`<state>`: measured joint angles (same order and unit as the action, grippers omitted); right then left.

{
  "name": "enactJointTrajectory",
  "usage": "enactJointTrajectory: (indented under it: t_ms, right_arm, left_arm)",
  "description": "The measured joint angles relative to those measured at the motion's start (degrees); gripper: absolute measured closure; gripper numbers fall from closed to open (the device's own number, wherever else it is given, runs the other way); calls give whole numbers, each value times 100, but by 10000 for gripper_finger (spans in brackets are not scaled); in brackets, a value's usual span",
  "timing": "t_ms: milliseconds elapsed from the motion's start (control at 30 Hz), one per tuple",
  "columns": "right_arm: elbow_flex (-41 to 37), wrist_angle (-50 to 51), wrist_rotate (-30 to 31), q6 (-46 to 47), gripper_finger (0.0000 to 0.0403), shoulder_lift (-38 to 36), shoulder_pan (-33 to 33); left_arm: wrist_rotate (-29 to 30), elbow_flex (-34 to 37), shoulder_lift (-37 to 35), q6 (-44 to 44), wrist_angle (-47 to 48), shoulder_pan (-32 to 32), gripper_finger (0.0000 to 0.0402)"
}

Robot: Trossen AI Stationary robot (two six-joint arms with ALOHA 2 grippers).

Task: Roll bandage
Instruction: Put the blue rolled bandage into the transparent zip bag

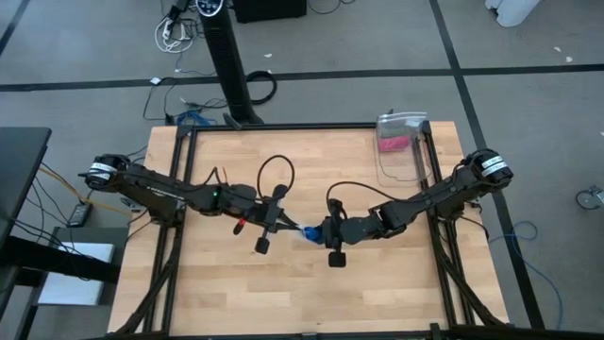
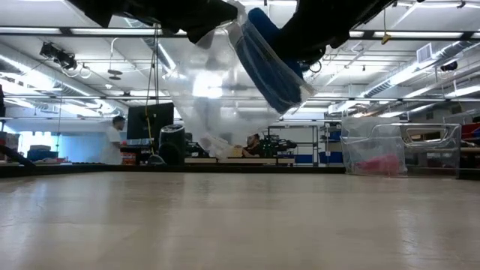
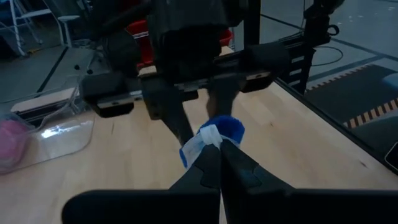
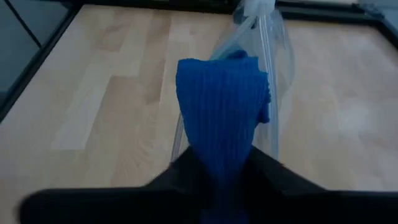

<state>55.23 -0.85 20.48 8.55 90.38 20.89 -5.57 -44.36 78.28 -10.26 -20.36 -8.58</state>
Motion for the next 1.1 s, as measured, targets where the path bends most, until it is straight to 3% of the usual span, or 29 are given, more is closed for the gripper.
enactJointTrajectory:
  t_ms: [167, 300, 433, 667, 800, 900, 1100]
  right_arm:
    - [313, 523, -65, 559, 206, 7, -12]
    - [708, 1157, -166, 924, 157, 16, 22]
    - [1076, 1878, -122, 1258, 154, 16, 80]
    - [1388, 2408, 217, 1304, 212, 16, 242]
    - [1409, 2383, 236, 1309, 224, 14, 297]
    - [1409, 2366, 249, 1392, 205, 14, 301]
    - [1414, 2331, 290, 1481, 131, 9, 301]
  left_arm:
    - [10, -21, 30, 36, -124, 4, 400]
    - [-23, -21, 35, 40, -163, 0, 400]
    - [-126, 212, 37, 147, -663, 2, 400]
    - [-212, 437, 37, 195, -1059, 2, 400]
    - [-220, 441, 37, 195, -1076, 2, 400]
    - [-220, 442, 37, 195, -1071, 2, 400]
    - [-276, 452, 42, 212, -1074, 2, 400]
